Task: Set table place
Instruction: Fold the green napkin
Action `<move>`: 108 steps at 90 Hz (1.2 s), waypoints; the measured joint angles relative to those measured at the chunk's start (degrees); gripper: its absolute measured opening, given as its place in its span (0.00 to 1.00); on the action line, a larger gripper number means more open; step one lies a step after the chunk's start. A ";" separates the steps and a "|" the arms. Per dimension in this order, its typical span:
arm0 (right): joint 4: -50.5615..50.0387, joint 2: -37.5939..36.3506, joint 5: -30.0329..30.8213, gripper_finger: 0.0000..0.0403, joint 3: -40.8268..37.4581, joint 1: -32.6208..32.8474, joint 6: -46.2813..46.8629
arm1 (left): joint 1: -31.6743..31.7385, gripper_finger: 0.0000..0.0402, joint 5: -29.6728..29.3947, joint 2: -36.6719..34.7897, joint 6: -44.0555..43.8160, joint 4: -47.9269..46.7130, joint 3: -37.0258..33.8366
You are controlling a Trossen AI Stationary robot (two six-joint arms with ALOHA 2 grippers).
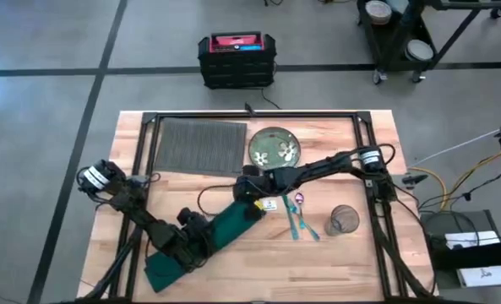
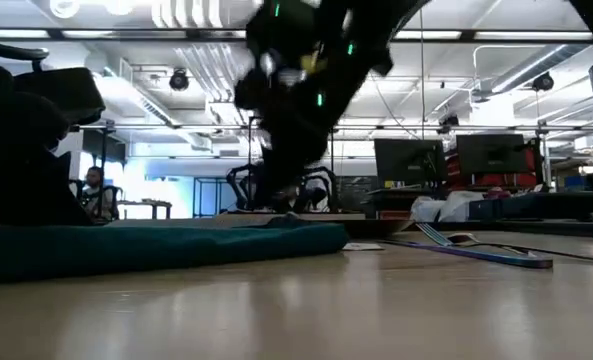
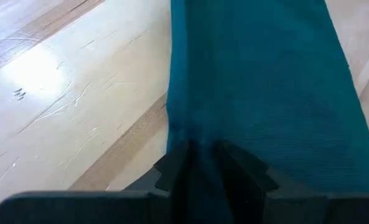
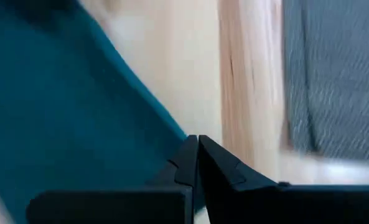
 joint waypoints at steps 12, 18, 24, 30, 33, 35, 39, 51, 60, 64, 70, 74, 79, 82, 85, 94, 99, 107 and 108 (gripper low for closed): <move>-2.59 1.88 1.75 0.00 0.08 -1.65 1.56 | 0.00 0.19 -0.05 0.00 0.00 0.02 0.00; -5.30 2.25 3.85 0.00 0.26 -2.29 2.05 | 0.02 0.19 -0.11 0.00 0.00 0.06 0.00; -8.84 2.23 3.94 0.00 0.32 -2.70 0.98 | 0.02 0.19 -0.25 0.00 0.02 0.00 0.00; -11.82 1.78 4.20 0.00 0.32 -2.75 -0.46 | -0.10 0.19 -0.17 0.00 0.02 -0.06 0.00; -13.21 1.39 4.24 0.00 0.25 -2.75 -1.00 | -0.11 0.19 -0.17 0.00 0.02 -0.07 0.00; -14.07 1.10 4.24 0.00 0.20 -2.75 -1.32 | -0.11 0.19 -0.13 0.00 0.02 -0.09 0.00; -15.22 0.34 4.14 0.00 0.08 -2.75 -1.56 | -0.11 0.19 -0.13 0.00 0.03 -0.22 0.00; -21.80 -1.93 3.93 0.00 0.67 -3.40 -1.72 | -0.23 0.19 0.18 0.00 0.00 -0.31 0.00; -23.26 -3.39 4.40 0.00 2.61 -3.82 -2.00 | -0.26 0.19 0.25 0.00 0.00 -0.28 0.00; -23.72 -3.78 4.29 0.00 2.96 -3.84 -1.76 | -0.25 0.19 0.25 0.00 0.00 -0.28 0.00; -21.54 -3.76 4.04 0.00 3.51 -3.83 -1.54 | -0.24 0.19 0.25 0.00 0.00 -0.28 0.00; -20.00 -3.71 3.55 0.00 3.53 -3.55 -1.51 | -0.24 0.19 0.25 0.00 0.00 -0.26 0.00; -17.19 -3.72 1.36 0.00 3.53 -3.53 -1.43 | -0.24 0.19 0.25 -0.02 0.00 -0.24 0.00; -15.34 -3.76 -0.57 0.00 3.53 -3.53 -1.03 | -0.24 0.19 0.25 -0.01 0.00 -0.22 0.00; -14.02 -3.56 -2.15 0.00 3.39 -3.53 -0.47 | -0.24 0.19 0.25 0.00 -0.02 -0.20 0.00; -14.54 -2.33 -4.12 0.00 2.78 -3.50 -0.03 | -0.24 0.19 0.34 -0.02 0.30 -0.17 0.00; -17.13 -1.77 -4.13 0.00 2.12 -3.45 -0.39 | -0.33 0.19 0.47 -0.02 0.65 -0.12 0.02; -22.14 -1.42 -0.18 0.00 0.95 -3.54 -1.91 | -0.35 0.19 0.77 -0.06 1.25 -0.11 0.02; -22.89 -1.42 0.77 0.00 0.95 -3.55 -1.97 | -0.35 0.19 0.83 -0.17 1.25 -0.14 0.02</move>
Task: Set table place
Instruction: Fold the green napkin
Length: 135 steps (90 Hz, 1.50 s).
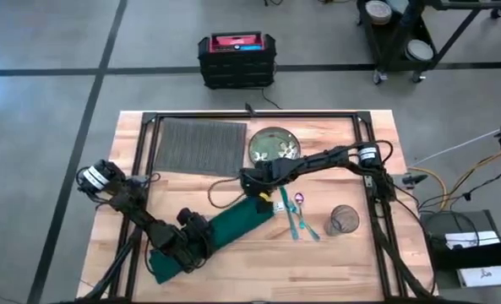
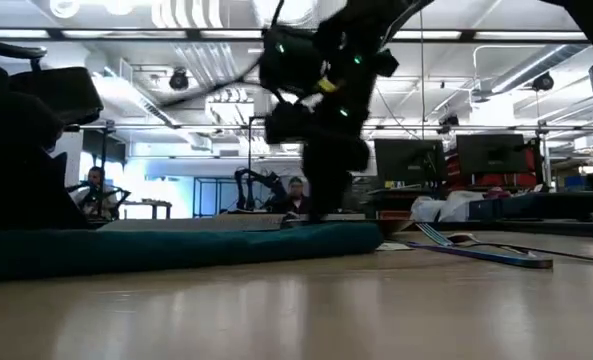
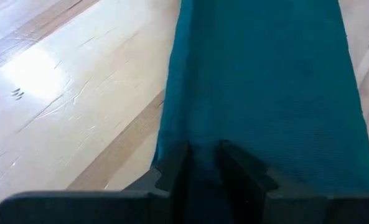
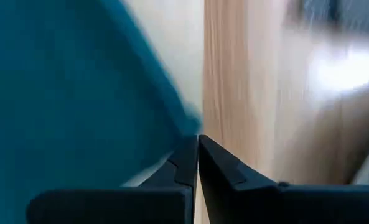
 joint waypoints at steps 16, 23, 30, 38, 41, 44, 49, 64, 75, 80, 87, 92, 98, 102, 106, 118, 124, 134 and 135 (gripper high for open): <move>-7.75 -4.01 7.89 0.00 0.91 0.99 0.34 | 0.02 0.19 4.28 -5.28 6.35 -6.24 4.57; -6.29 -7.57 3.89 0.00 0.96 2.69 0.87 | 0.08 0.19 6.79 -8.79 8.01 -10.87 8.48; -0.35 -9.61 -3.22 0.00 -0.11 4.49 0.11 | -0.82 0.19 10.99 -11.18 8.14 -13.41 10.91; 11.83 -10.21 -10.19 0.00 -3.24 6.64 -1.14 | -3.25 0.19 14.84 -13.12 5.95 -13.22 11.78; 16.70 -10.19 -12.00 0.00 -4.65 7.35 -1.69 | -4.35 0.19 15.83 -13.25 4.38 -13.28 11.72; 20.95 -9.70 -13.22 0.00 -6.18 8.03 -2.36 | -5.57 0.19 16.88 -13.14 2.60 -13.30 11.30; 27.78 -7.95 -13.44 0.00 -8.23 8.88 -3.28 | -7.77 0.19 18.31 -12.43 -1.29 -13.64 10.05; 29.39 -2.61 -12.02 0.00 -10.77 8.63 -3.43 | -13.87 0.19 21.87 -9.55 -13.24 -14.18 6.07; 23.46 -2.14 -8.38 0.00 -10.51 9.06 -2.49 | -15.73 0.19 22.70 -8.33 -19.57 -18.50 4.21; 22.17 -2.25 -8.09 0.00 -10.45 9.57 -1.40 | -15.81 0.19 22.48 -7.88 -21.59 -23.32 3.74; 20.56 -2.36 -8.00 0.00 -10.45 10.46 0.12 | -15.85 0.19 22.03 -7.52 -23.69 -28.20 3.59; 20.30 -2.40 -7.88 0.00 -10.45 11.28 0.81 | -15.85 0.19 22.06 -7.58 -24.00 -30.76 3.31; 20.18 -2.40 -7.87 0.00 -10.45 12.21 1.48 | -15.81 0.19 22.31 -7.70 -24.16 -32.38 2.81; 20.01 -2.40 -7.89 0.00 -10.31 12.42 1.61 | -15.81 0.19 22.52 -8.18 -23.80 -33.08 2.78; 19.54 -2.70 -8.00 0.00 -10.01 12.50 2.16 | -15.80 0.19 22.54 -8.81 -23.16 -33.32 3.13; 13.28 -5.12 -8.77 0.00 -7.67 12.35 3.03 | -15.72 0.19 19.87 -11.05 -21.52 -35.43 7.55; 10.65 -7.88 -8.81 0.00 -5.89 12.36 3.68 | -15.76 0.19 17.43 -11.62 -21.23 -36.65 10.13; 6.26 -12.18 -8.75 0.00 -5.85 11.74 10.73 | -15.76 0.19 10.94 -12.37 -19.70 -35.56 12.68; 6.02 -12.42 -8.77 0.00 -5.93 11.64 11.55 | -15.75 0.19 10.01 -12.37 -19.47 -35.20 12.77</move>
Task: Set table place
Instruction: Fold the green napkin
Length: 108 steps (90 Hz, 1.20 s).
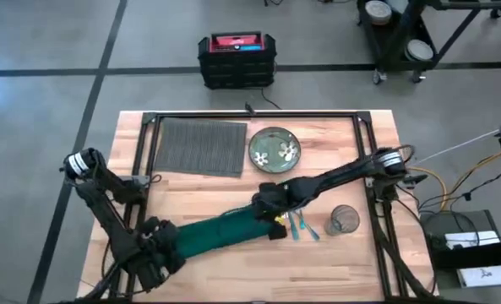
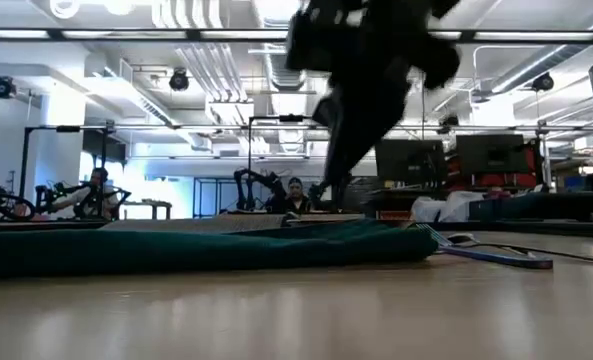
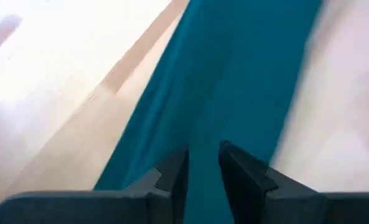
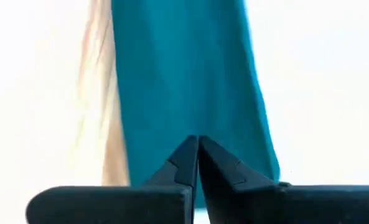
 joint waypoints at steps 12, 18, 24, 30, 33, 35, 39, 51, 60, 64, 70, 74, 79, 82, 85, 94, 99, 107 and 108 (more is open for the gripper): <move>-3.04 -2.87 0.25 0.06 -2.27 -0.61 7.96 | 2.19 0.19 -11.21 1.05 6.40 6.62 -0.33; -1.93 -4.12 0.04 0.12 -4.61 -0.52 10.68 | 4.98 0.19 -12.48 2.11 11.74 10.22 -1.08; -0.28 -4.01 -0.04 0.19 -7.56 -0.44 12.87 | 8.42 0.19 -12.02 3.39 19.28 15.04 -2.10; 4.44 -3.67 -0.31 0.26 -10.47 -0.52 15.70 | 11.73 0.19 -11.98 4.80 27.91 21.48 -3.32; 6.51 -3.67 -0.94 0.29 -11.75 -0.58 17.17 | 13.23 0.19 -11.37 5.53 32.01 24.57 -4.10; 7.91 -3.71 -1.50 0.30 -12.42 -0.77 18.12 | 14.17 0.19 -10.49 5.94 34.24 26.22 -4.66; 10.46 -3.73 -1.69 0.34 -13.76 -0.81 20.12 | 15.75 0.19 -9.04 6.80 37.44 29.00 -5.79; 13.11 -3.71 -1.70 0.42 -16.66 -1.01 25.16 | 17.61 0.19 -8.10 8.15 39.19 36.06 -10.10; 13.31 -3.84 -1.44 0.46 -17.47 -1.09 27.84 | 17.57 0.19 -8.06 8.48 38.78 43.54 -14.27; 13.76 -3.71 -1.25 0.47 -17.88 -1.07 29.09 | 17.58 0.19 -8.06 8.48 38.78 47.07 -16.04; 16.52 -3.03 -1.31 0.49 -18.45 -1.07 30.97 | 17.59 0.19 -7.93 8.58 38.74 51.97 -18.48; 18.26 -2.44 -1.48 0.50 -18.77 -1.05 32.33 | 17.59 0.19 -7.96 8.59 38.75 53.72 -19.76; 20.18 -1.58 -1.42 0.51 -19.28 -1.05 33.67 | 17.59 0.19 -8.12 8.55 38.75 55.62 -20.87; 21.21 -0.93 -1.32 0.51 -19.31 -1.04 34.69 | 17.59 0.19 -8.27 8.55 38.77 56.63 -21.39; 22.22 -0.40 -1.35 0.51 -19.29 -1.05 35.65 | 17.59 0.19 -8.47 8.55 38.74 57.03 -21.78; 23.69 0.73 -1.27 0.51 -19.27 -1.02 36.73 | 17.57 0.19 -8.63 8.80 38.75 57.37 -22.05; 24.85 1.17 -1.26 0.50 -19.31 -0.90 36.84 | 17.57 0.19 -8.73 9.01 38.75 57.43 -22.08; 25.63 1.23 -1.06 0.47 -19.20 -0.90 36.65 | 17.52 0.19 -9.35 9.98 38.75 57.80 -22.05; 25.72 1.23 -1.05 0.47 -19.20 -0.90 36.54 | 17.52 0.19 -9.41 10.12 38.74 57.94 -22.04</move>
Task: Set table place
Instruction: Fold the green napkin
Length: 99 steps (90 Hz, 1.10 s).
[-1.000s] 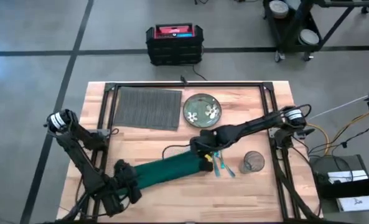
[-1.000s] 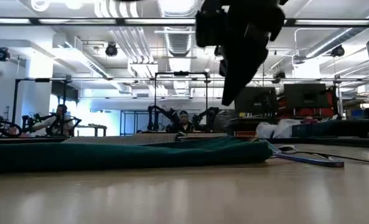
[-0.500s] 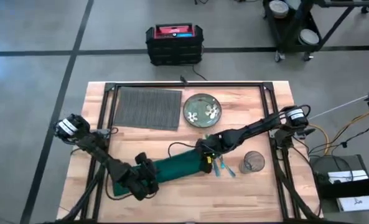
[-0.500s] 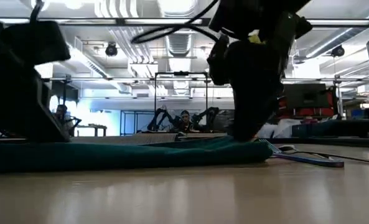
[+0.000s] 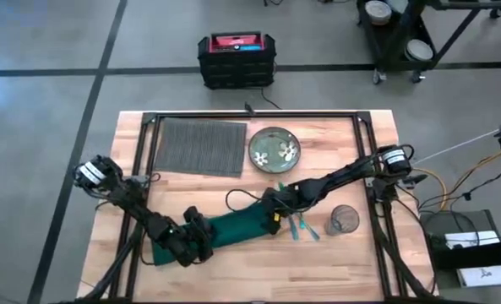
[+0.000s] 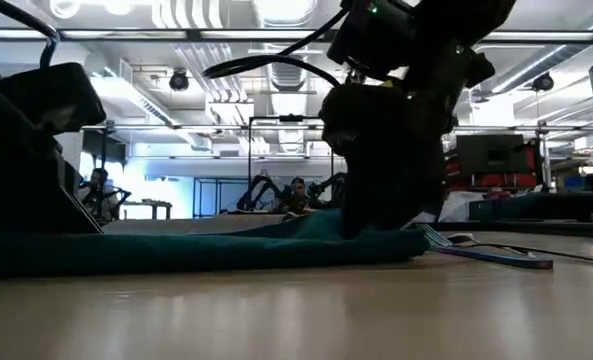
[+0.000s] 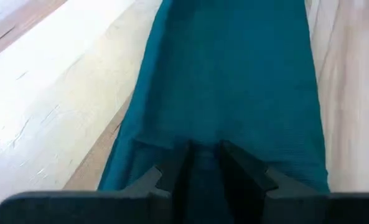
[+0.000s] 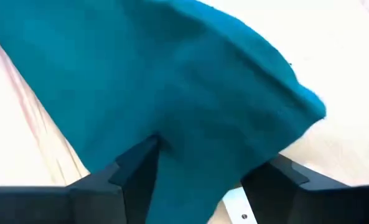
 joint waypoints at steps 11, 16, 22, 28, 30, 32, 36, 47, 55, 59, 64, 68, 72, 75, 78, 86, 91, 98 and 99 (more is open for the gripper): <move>0.73 0.15 0.71 0.41 -0.09 0.00 -1.68 | 0.07 0.19 -0.78 1.90 0.13 1.80 0.00; 0.73 0.17 1.37 0.36 -0.11 0.00 -2.54 | 0.13 0.19 -0.96 2.70 0.46 2.61 0.01; 0.60 -0.04 1.57 0.27 -0.16 0.00 -3.44 | 0.24 0.19 -1.13 3.58 0.49 3.16 0.19; 0.25 -0.52 1.22 0.17 -0.28 -0.10 -4.26 | 0.31 0.19 -1.44 4.17 0.51 3.82 0.29; 0.18 -0.78 1.01 0.13 -0.33 -0.11 -4.50 | 0.33 0.19 -1.53 4.30 0.51 4.06 0.34; 0.09 -1.14 0.79 0.09 -0.38 -0.10 -4.59 | 0.35 0.19 -1.64 4.39 0.54 4.14 0.40; -0.17 -2.06 0.39 0.04 -0.44 -0.03 -4.71 | 0.35 0.19 -1.97 4.46 0.53 4.44 0.40; 2.07 -5.42 -1.57 0.04 -0.37 -0.19 -4.36 | 0.54 0.19 -2.30 4.43 1.70 5.62 0.36; 4.86 -7.25 -2.17 0.03 -0.37 -0.24 -3.59 | 0.69 0.19 -2.55 4.44 1.95 6.04 0.36; 6.23 -7.69 -2.18 0.01 -0.37 -0.16 -3.41 | 0.76 0.19 -2.49 4.44 1.95 6.30 0.31; 8.13 -8.41 -2.21 0.01 -0.35 -0.13 -2.60 | 0.91 0.19 -2.36 4.46 1.97 6.38 0.36; 9.37 -8.63 -2.31 0.01 -0.35 -0.09 -1.75 | 1.07 0.19 -2.34 4.48 2.13 6.58 0.46; 11.43 -8.62 -2.34 0.01 -0.34 -0.09 -1.39 | 1.25 0.19 -2.27 4.48 2.77 6.95 0.60; 13.01 -8.30 -2.33 0.01 -0.31 -0.03 -1.08 | 1.36 0.19 -2.42 4.51 3.53 7.14 0.82; 14.53 -8.01 -2.31 0.01 -0.31 0.02 -0.74 | 1.54 0.19 -2.69 4.52 4.15 7.69 1.00; 18.50 -7.30 -2.16 0.01 -0.27 0.30 -0.28 | 2.63 0.19 -2.55 4.61 6.45 9.07 1.47; 20.70 -6.96 -2.08 0.01 -0.15 0.55 0.02 | 3.57 0.19 -2.28 4.68 7.66 9.22 1.92; 22.28 -6.89 -1.47 0.01 -0.26 0.89 -0.05 | 5.26 0.19 -2.11 4.78 9.28 9.35 2.24; 22.74 -6.81 -1.28 0.01 -0.25 0.93 -0.05 | 5.55 0.19 -2.14 4.81 9.50 9.42 2.28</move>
